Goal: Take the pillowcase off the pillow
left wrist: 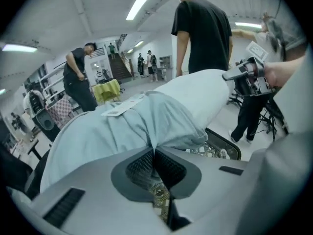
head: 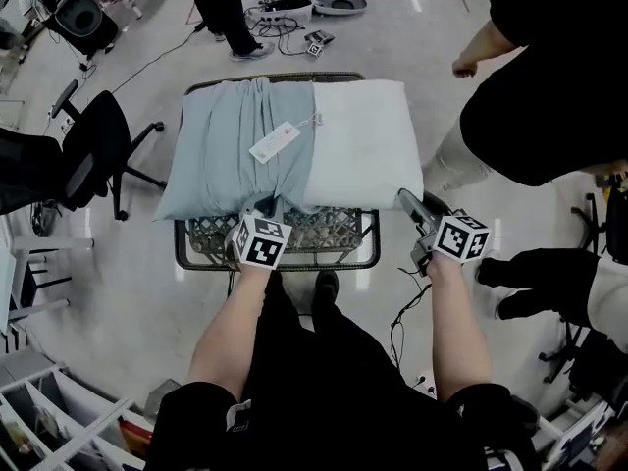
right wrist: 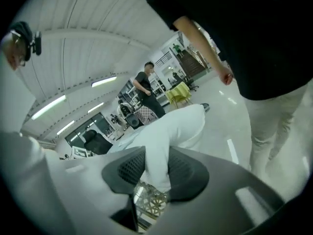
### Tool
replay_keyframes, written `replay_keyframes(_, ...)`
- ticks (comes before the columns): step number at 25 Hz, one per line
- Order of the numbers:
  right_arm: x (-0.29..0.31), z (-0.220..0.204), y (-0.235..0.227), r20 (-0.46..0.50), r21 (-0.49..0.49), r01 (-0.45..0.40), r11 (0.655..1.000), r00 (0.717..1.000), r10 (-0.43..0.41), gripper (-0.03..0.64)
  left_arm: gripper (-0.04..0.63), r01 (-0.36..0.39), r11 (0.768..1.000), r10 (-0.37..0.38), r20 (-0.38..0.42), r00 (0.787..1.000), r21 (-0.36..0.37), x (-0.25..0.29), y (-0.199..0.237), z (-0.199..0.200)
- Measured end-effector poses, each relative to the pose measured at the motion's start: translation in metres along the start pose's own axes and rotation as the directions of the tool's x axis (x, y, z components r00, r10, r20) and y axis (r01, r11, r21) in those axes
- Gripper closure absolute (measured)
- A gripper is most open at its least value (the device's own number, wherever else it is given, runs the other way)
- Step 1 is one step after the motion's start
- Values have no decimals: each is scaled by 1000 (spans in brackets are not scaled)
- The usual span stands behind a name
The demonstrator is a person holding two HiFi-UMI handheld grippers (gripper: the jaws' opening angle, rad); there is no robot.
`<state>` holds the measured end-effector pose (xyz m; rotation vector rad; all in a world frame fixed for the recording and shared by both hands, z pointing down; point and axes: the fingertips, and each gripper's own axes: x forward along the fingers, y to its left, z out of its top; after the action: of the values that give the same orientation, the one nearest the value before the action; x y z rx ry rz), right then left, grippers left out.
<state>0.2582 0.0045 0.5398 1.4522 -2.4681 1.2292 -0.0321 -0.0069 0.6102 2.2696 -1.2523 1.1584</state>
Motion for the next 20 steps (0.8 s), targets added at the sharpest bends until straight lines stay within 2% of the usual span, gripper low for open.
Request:
replay_keyframes(3, 0, 18, 2, -5, -41, 3, 999, 1000, -3, 493, 586, -44, 996, 44, -4, 999, -79, -17, 40, -11)
replay_keyframes(6, 3, 16, 6, -29, -75, 4, 997, 1000, -6, 503, 586, -82, 993, 81, -24, 996, -87, -31, 74, -30)
replay_keyframes(11, 4, 1, 1, -46, -27, 6, 1000, 999, -7, 506, 588, -85, 992, 81, -46, 996, -91, -36, 107, -57)
replay_keyframes(14, 7, -11, -1, -60, -25, 38, 999, 997, -39, 506, 586, -53, 994, 48, -49, 998, -94, -30, 105, -61)
replay_keyframes(17, 7, -18, -5, -88, -53, 93, 994, 991, -97, 491, 583, -26, 997, 23, -43, 999, -77, -28, 82, -56)
replay_keyframes(18, 7, -20, -7, -96, -62, 111, 992, 989, -116, 478, 571, -17, 997, 15, -25, 1000, -76, -29, 72, -52)
replay_keyframes(20, 7, -23, -8, -103, -68, 128, 989, 986, -134, 474, 498, 11, 994, -6, 42, 999, -112, -35, 52, -40)
